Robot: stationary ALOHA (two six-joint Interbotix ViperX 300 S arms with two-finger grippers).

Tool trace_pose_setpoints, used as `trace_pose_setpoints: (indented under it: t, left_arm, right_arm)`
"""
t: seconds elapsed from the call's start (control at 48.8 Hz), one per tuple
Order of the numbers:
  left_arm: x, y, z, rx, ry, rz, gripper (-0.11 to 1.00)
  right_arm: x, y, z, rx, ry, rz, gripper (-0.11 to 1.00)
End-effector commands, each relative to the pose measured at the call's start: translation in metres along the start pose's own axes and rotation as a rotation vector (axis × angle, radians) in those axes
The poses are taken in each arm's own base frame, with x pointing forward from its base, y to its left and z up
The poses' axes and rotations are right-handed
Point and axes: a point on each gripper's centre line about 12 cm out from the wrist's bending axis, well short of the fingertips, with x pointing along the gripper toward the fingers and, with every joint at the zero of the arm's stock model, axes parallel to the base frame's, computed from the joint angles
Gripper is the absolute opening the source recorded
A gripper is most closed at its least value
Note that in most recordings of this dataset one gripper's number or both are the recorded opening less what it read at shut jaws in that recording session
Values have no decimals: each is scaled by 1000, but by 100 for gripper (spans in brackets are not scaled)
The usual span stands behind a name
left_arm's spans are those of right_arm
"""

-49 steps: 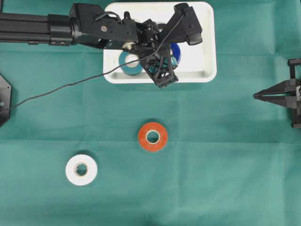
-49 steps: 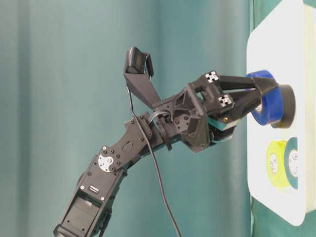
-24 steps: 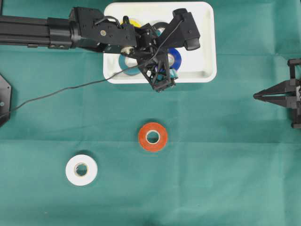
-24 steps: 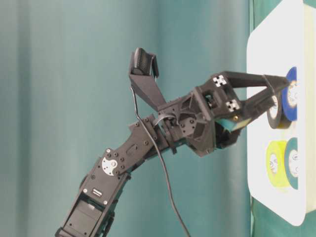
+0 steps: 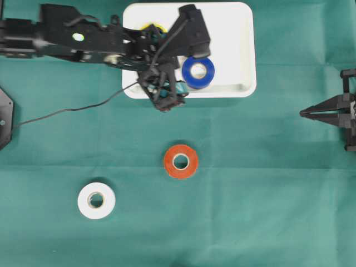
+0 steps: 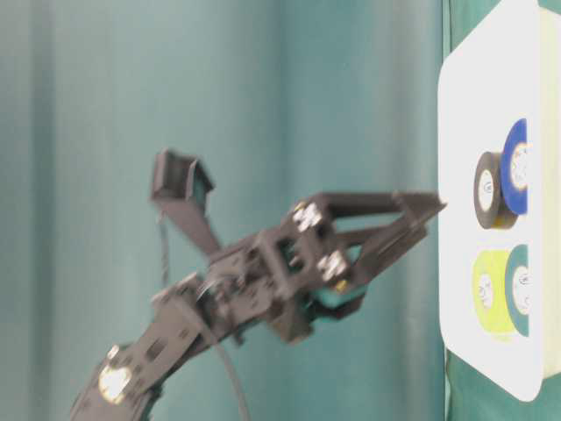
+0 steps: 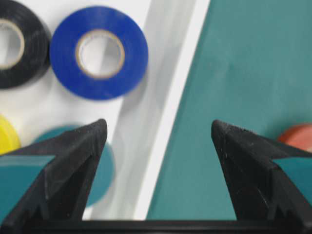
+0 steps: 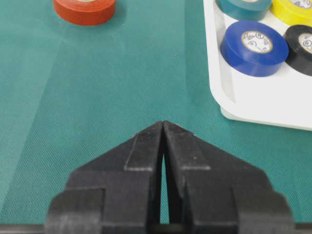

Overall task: Put the tape into the white case with the left arm.
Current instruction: 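Open the left gripper to release the blue roll, then withdraw the open left gripper to the left side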

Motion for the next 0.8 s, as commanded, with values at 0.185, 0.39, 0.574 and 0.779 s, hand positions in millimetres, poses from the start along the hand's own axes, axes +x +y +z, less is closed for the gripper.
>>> trace_pose_setpoints:
  t: [0.185,0.39,0.574,0.779]
  left_arm:
    - [-53,-1,-18,8,-69,-16,87]
    - [-66,1,-45,14,-64,-19,87]
    - [-77,4,-66,15,-70,-20,87]
    - [-87,9,-96,15,-120,-27,87]
  right_arm:
    - [1,0,4,2,-12,-1,-9]
    - [1,0,4,2,-14,-1,-9]
    - [1,0,4,2,-14,-1,-9]
    - [1,0,4,2,-14,-1,-9]
